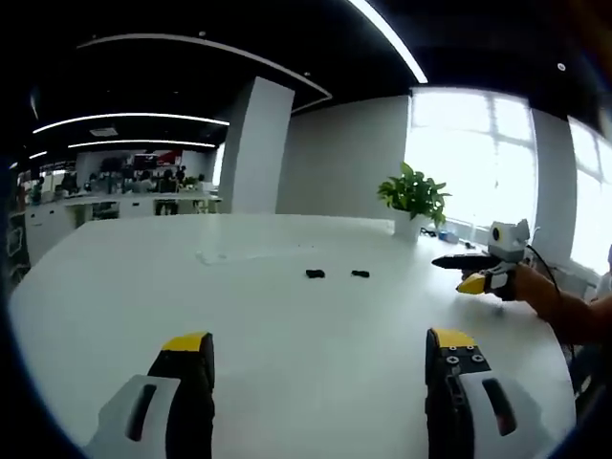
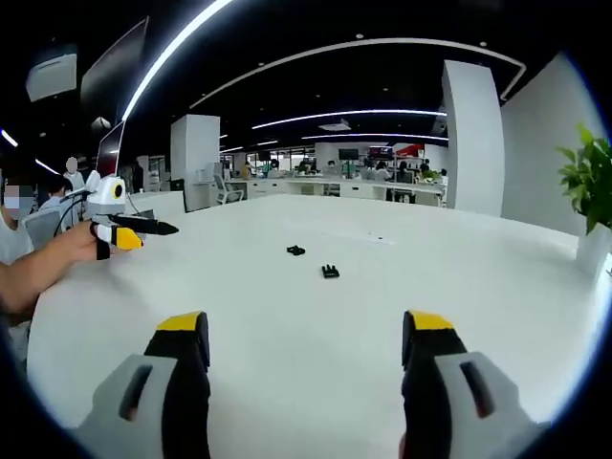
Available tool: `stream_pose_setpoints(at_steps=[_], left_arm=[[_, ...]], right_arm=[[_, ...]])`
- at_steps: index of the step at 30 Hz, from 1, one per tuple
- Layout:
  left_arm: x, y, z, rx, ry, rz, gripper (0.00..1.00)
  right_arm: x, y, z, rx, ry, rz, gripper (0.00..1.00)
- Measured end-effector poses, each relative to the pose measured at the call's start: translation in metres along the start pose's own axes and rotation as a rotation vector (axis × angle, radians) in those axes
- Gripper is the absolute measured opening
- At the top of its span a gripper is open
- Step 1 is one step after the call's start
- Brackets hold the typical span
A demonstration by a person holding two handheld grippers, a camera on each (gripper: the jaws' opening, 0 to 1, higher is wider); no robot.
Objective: Snap the two parts of the plastic buckle together until the buckle closes and remains connected.
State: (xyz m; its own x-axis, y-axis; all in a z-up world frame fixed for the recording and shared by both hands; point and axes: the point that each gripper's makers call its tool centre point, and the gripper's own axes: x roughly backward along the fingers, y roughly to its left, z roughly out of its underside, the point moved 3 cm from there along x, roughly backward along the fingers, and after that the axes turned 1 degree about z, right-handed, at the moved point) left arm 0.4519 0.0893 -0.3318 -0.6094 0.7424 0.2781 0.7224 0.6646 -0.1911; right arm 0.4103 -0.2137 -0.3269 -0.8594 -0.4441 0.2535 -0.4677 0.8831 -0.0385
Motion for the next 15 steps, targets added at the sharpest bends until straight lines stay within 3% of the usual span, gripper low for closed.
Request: stream_pose_setpoints(at_steps=[3,8,15], left_arm=[[-0.002,0.004,-0.003,0.007,0.003,-0.009,0.92],[-0.008,0.004,-0.013,-0.008,-0.008,-0.002,0.91],[-0.02,-0.001,-0.01,-0.013,0.008,0.013,0.88]], right_arm=[[-0.004,-0.002,-0.003,-0.025,-0.004,-0.013,0.9],[-0.01,-0.003,-0.003,-0.005,0.007,0.004,0.84],[-0.016,-0.003,-0.006,0.006,-0.002,-0.009,0.82]])
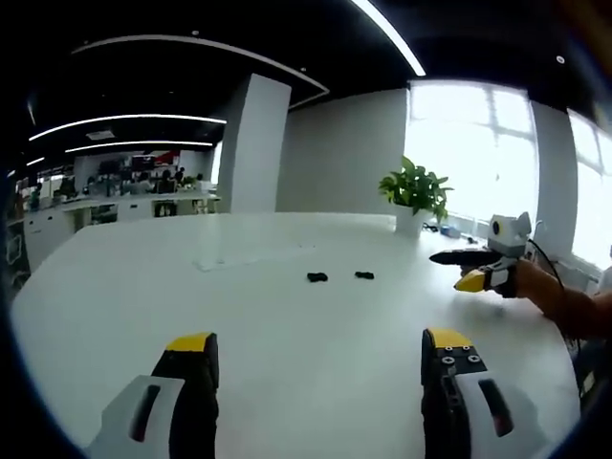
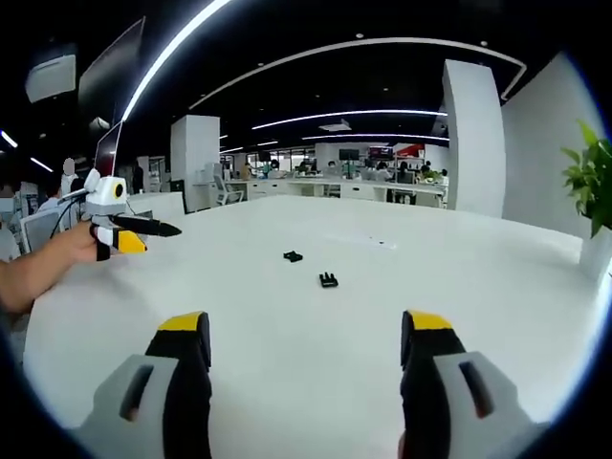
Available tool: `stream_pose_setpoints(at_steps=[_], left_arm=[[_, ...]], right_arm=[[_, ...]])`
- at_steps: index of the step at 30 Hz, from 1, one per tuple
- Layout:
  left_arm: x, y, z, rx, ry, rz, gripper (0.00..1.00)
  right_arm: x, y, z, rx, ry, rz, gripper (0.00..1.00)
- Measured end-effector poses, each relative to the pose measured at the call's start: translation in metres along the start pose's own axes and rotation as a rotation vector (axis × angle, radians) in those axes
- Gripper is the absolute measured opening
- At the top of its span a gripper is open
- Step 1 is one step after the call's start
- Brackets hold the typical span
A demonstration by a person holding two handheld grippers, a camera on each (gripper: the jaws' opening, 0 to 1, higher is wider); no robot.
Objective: Snap the two parts of the plastic buckle together until the buckle closes and remains connected.
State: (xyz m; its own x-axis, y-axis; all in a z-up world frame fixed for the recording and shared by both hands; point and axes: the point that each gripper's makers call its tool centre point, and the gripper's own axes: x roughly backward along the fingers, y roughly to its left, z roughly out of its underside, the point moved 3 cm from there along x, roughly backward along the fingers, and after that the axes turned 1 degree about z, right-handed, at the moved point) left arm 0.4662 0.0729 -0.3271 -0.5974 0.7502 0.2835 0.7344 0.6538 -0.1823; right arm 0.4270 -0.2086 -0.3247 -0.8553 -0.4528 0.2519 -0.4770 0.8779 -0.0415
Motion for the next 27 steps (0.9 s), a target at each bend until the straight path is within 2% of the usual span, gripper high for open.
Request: stream_pose_setpoints(at_steps=[5,11,14,19,22,24,27], left_arm=[[-0.009,-0.008,-0.001,-0.013,0.002,0.013,0.89],[-0.013,-0.007,0.001,-0.023,0.015,0.018,0.92],[-0.01,-0.006,0.0,-0.029,0.026,0.014,0.92],[-0.001,-0.006,0.0,-0.028,0.006,0.012,0.92],[0.005,-0.008,0.001,-0.059,-0.011,-0.011,0.92],[0.01,-0.012,0.001,-0.056,-0.026,-0.006,0.92],[0.014,-0.014,0.0,-0.043,-0.026,0.016,0.92]], right_arm=[[-0.009,-0.002,-0.001,0.008,0.006,-0.01,0.8],[-0.014,-0.006,-0.002,0.007,0.016,-0.014,0.8],[-0.012,-0.008,-0.002,-0.019,0.014,-0.021,0.8],[-0.007,-0.007,-0.002,-0.009,0.008,-0.006,0.8],[-0.002,-0.003,-0.002,-0.04,-0.017,-0.013,0.79],[0.0,0.004,-0.002,-0.024,-0.005,-0.022,0.8],[0.001,0.009,0.0,0.049,0.015,-0.007,0.8]])
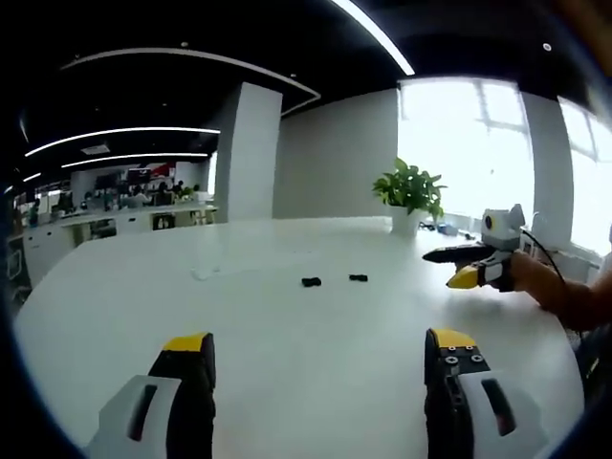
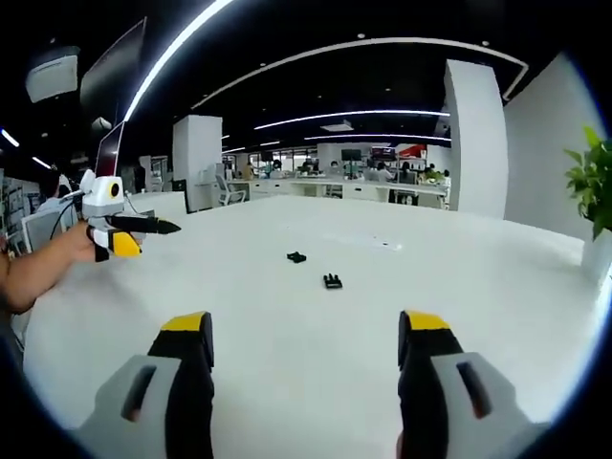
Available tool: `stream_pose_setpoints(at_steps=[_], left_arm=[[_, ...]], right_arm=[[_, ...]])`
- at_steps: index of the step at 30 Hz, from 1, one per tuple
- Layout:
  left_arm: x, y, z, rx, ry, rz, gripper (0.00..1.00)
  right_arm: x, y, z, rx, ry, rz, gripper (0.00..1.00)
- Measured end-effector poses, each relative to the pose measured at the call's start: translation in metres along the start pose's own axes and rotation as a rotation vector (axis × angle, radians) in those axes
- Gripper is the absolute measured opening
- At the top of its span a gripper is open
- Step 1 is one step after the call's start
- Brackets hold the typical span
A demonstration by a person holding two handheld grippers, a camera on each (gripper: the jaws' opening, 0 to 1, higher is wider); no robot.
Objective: Snap the two parts of the plastic buckle together until the buckle closes and remains connected.
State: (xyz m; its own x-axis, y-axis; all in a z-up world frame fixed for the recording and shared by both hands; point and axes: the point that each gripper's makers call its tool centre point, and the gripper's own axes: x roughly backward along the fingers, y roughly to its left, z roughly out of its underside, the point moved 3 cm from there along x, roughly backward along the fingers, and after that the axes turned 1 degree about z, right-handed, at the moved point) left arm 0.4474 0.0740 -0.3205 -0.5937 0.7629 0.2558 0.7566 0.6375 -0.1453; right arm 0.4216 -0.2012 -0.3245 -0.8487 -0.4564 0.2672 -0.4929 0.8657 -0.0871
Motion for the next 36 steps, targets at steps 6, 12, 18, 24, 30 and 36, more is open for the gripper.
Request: stream_pose_setpoints(at_steps=[6,12,18,24,30,36], left_arm=[[-0.005,0.006,-0.017,-0.014,-0.006,-0.007,0.92],[-0.013,0.008,-0.006,0.028,0.031,-0.001,0.91],[-0.027,0.001,-0.021,-0.031,0.034,0.007,0.91],[-0.043,0.01,-0.027,-0.028,0.025,0.024,0.91],[-0.047,0.02,-0.02,-0.029,0.056,0.029,0.91],[-0.043,0.02,-0.022,-0.012,0.047,0.031,0.91]], right_arm=[[0.0,-0.002,-0.008,-0.027,-0.013,0.002,0.8],[0.003,-0.016,-0.009,-0.038,-0.023,0.048,0.83],[-0.003,-0.025,-0.014,-0.032,-0.021,0.046,0.82],[-0.013,-0.021,-0.018,-0.02,-0.015,0.024,0.81],[-0.02,-0.022,-0.019,-0.003,-0.007,0.017,0.81],[-0.028,-0.022,-0.019,0.002,0.002,0.01,0.81]])
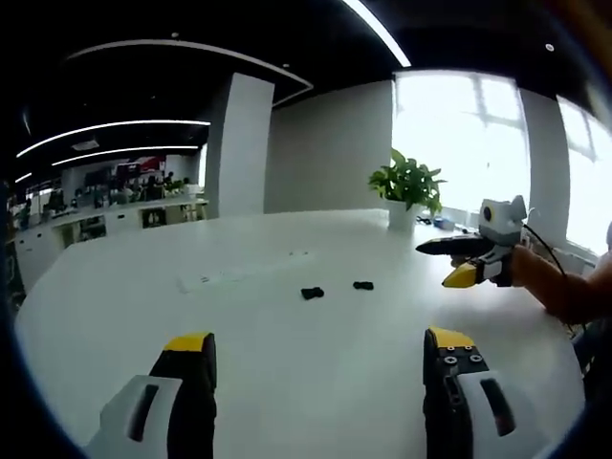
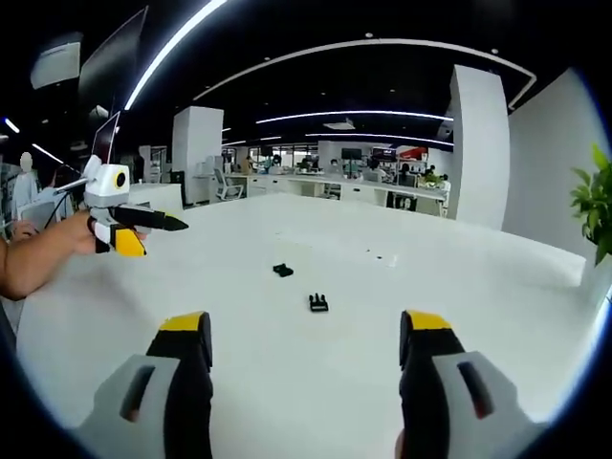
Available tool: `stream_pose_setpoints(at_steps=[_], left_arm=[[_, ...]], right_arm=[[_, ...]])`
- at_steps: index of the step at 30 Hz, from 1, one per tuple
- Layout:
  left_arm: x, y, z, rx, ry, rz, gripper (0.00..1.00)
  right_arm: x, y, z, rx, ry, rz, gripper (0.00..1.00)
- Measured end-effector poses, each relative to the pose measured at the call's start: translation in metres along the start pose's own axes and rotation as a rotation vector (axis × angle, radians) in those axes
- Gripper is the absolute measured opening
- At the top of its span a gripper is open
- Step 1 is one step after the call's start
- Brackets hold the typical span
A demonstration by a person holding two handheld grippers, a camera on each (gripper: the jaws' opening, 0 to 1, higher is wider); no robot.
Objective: Snap the two parts of the plastic buckle together until the buckle closes and remains connected.
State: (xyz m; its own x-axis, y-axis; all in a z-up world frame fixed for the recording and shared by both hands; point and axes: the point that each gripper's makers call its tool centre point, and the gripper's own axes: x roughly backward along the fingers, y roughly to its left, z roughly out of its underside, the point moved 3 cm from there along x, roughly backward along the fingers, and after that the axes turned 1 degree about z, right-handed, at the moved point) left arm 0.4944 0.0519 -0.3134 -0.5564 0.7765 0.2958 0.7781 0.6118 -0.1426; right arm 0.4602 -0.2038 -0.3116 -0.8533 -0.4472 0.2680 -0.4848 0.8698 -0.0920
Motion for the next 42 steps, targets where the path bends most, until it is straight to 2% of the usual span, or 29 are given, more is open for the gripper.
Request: stream_pose_setpoints(at_steps=[5,11,20,34,42], left_arm=[[-0.006,-0.001,-0.004,-0.006,-0.006,0.004,0.9],[-0.012,-0.003,-0.001,-0.004,-0.002,0.016,0.9],[-0.021,-0.002,-0.009,-0.016,0.002,0.02,0.89],[-0.032,0.02,-0.017,-0.013,0.0,0.02,0.88],[-0.037,0.022,-0.026,-0.015,-0.013,0.031,0.88]], right_arm=[[-0.005,0.0,0.0,0.009,0.008,-0.007,0.8],[-0.007,-0.003,0.001,0.011,0.015,-0.002,0.8],[-0.015,-0.011,-0.007,0.008,0.007,0.006,0.79],[-0.036,-0.015,-0.013,0.031,0.016,0.008,0.79],[-0.045,-0.016,-0.019,0.024,0.005,0.01,0.78]])
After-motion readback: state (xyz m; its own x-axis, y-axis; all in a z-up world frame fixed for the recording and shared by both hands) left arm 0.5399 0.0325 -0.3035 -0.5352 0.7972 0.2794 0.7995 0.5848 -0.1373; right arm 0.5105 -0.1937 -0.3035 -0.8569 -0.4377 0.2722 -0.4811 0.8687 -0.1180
